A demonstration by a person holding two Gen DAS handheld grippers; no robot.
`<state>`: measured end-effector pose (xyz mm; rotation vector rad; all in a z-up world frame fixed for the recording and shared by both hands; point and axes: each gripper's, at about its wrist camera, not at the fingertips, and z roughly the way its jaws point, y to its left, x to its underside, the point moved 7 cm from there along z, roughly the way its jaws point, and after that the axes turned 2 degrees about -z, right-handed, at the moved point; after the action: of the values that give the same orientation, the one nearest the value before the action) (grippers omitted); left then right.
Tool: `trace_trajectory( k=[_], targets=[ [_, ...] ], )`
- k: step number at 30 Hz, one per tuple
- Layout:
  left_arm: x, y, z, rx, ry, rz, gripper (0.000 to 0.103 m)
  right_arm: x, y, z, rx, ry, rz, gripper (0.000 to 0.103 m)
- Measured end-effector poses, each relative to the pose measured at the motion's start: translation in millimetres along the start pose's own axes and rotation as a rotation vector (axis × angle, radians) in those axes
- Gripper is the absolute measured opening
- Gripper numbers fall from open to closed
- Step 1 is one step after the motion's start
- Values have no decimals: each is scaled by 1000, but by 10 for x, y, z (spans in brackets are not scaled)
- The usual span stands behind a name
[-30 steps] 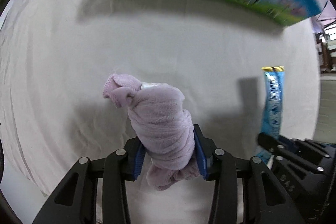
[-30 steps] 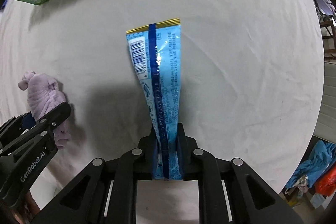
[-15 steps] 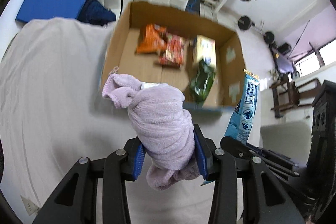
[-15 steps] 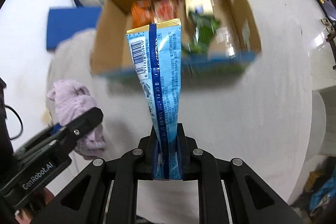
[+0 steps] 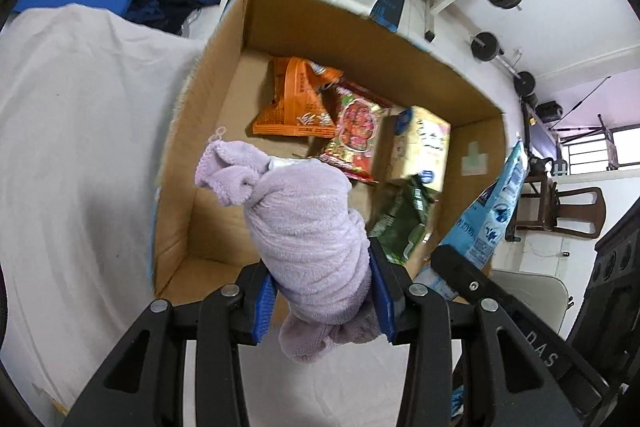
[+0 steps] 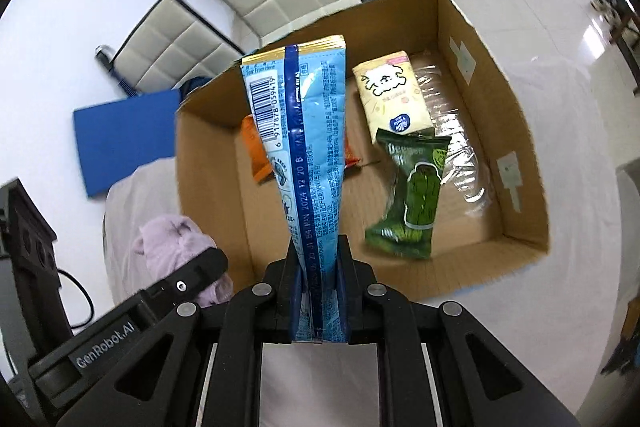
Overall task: Organize soft objects
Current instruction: 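Lower the towel and blue packet into the box and open both tools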
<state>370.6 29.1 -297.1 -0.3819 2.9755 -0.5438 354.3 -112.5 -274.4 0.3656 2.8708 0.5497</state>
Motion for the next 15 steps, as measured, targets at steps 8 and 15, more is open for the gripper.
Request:
trace_trajectory(
  k=[8, 15],
  targets=[
    [-156, 132, 481, -14, 92, -31, 38, -227, -117, 570, 59, 39, 25, 15],
    [-179, 201, 630, -40, 119, -31, 41, -203, -239, 963, 93, 106, 19, 16]
  ],
)
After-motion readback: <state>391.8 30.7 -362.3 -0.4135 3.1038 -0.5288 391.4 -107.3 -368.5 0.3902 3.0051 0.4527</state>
